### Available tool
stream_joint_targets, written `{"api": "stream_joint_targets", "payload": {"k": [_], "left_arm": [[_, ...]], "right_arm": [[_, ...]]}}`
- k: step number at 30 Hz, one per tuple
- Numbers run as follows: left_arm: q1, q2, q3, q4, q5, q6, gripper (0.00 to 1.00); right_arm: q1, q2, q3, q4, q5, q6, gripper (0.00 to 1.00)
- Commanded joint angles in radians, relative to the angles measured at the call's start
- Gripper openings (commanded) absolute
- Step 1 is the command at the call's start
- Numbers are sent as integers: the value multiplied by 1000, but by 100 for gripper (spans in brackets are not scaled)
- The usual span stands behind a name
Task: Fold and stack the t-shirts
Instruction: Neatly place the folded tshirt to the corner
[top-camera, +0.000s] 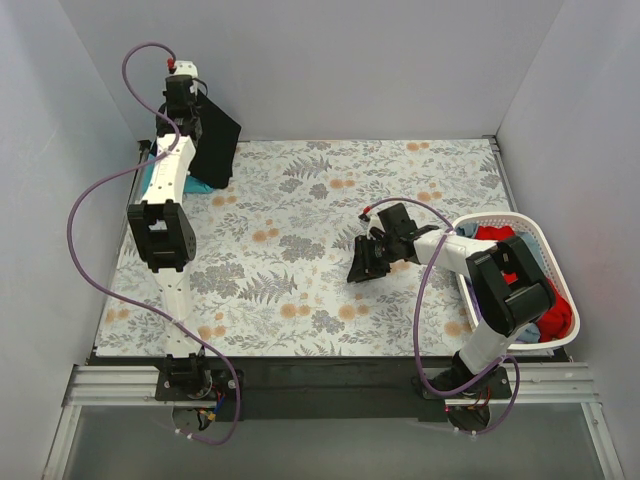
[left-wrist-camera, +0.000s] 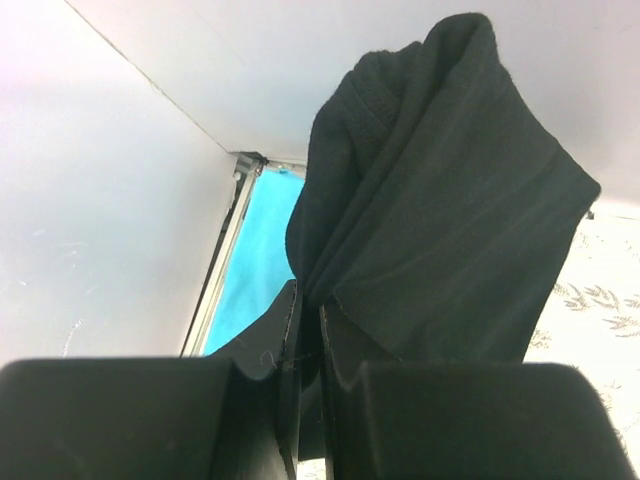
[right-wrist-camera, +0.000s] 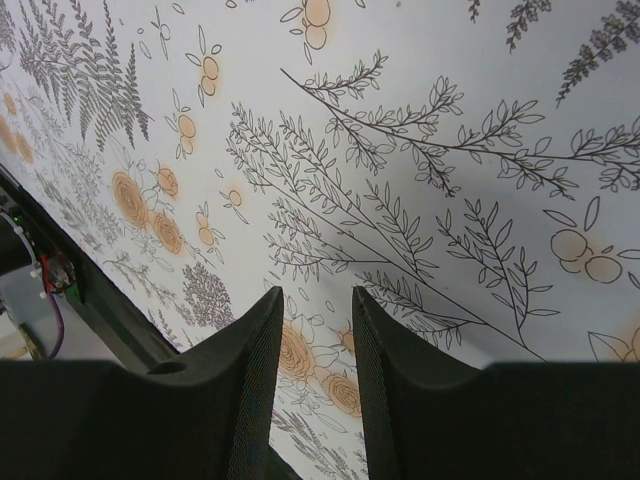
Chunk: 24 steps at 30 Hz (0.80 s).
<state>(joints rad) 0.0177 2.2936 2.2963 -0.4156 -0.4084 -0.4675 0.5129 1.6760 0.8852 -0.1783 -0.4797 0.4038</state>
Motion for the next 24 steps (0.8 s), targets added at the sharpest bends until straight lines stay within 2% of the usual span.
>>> {"api": "stream_joint_targets", "payload": {"k": [1,6,10,13,16,19,24], "left_arm": [[-1,-102,-24,63,-18,15,0],[22,-51,-18,77,-27,21,0],[82,16,15,89,-21,20,0],[128,76,18,130,-36,-5,14],[180,151,81,124,-27,-68,50],[188,167,143,72,-13,-158,55],[171,86,104,63,49,-253,62]], "right_arm": [[4,-33,-8,17,3,-6,40],[4,-19,-5,16,0,-6,40],[6,10,12,11,-2,-6,40],[6,33,29,3,-8,-13,40],[7,36,41,-15,-7,-28,40],[7,16,38,-27,18,-42,41],[10,-32,28,-23,42,-39,43]]}}
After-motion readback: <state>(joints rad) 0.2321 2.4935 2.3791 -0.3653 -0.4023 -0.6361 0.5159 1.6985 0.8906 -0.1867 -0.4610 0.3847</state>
